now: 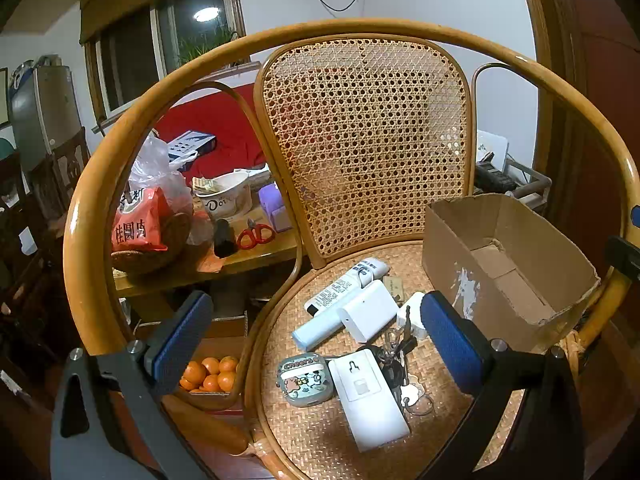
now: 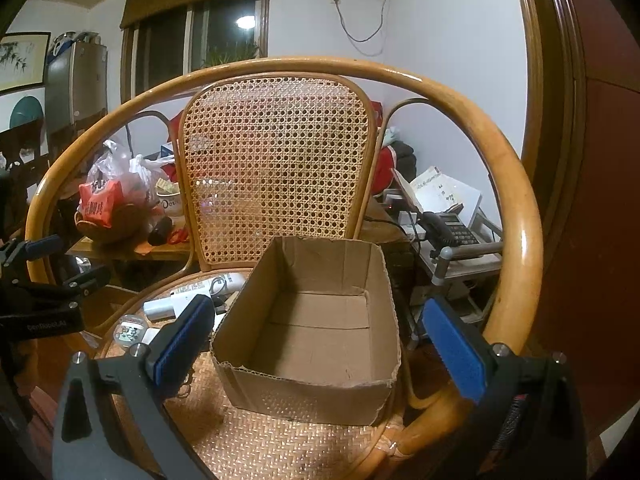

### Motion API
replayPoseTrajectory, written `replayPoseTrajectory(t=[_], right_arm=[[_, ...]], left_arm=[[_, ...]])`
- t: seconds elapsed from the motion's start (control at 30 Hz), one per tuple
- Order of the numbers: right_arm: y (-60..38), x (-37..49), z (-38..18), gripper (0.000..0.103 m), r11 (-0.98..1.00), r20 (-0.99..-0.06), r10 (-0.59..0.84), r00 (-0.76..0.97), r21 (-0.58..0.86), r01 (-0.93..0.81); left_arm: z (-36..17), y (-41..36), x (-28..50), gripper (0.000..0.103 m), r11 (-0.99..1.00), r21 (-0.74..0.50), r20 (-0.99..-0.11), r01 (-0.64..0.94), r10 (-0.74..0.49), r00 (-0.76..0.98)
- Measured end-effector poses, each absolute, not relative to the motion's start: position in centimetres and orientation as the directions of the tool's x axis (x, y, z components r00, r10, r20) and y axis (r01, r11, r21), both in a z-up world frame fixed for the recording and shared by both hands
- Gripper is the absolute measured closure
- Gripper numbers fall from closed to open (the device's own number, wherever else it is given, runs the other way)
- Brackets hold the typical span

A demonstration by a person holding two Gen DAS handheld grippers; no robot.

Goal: Organize rigid objects

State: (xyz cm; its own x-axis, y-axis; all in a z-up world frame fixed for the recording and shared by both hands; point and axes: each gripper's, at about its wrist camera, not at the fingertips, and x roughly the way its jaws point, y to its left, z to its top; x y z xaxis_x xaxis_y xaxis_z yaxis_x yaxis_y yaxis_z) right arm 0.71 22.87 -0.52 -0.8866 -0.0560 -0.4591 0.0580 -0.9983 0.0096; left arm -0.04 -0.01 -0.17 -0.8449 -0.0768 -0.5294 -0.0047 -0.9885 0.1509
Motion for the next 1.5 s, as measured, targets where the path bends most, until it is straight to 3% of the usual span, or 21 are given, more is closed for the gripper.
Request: replayPoseTrajectory(t=[1.5], right_arm=[[22.5, -0.4, -0.9, 0.0, -0.999, -0.488, -0.016, -0.873, -0.022, 0.031]], left_arm=[[-1.0, 0.2, -0.9, 0.0, -0.975, 0.207, -0.565, 0.079, -0.185, -0.804]])
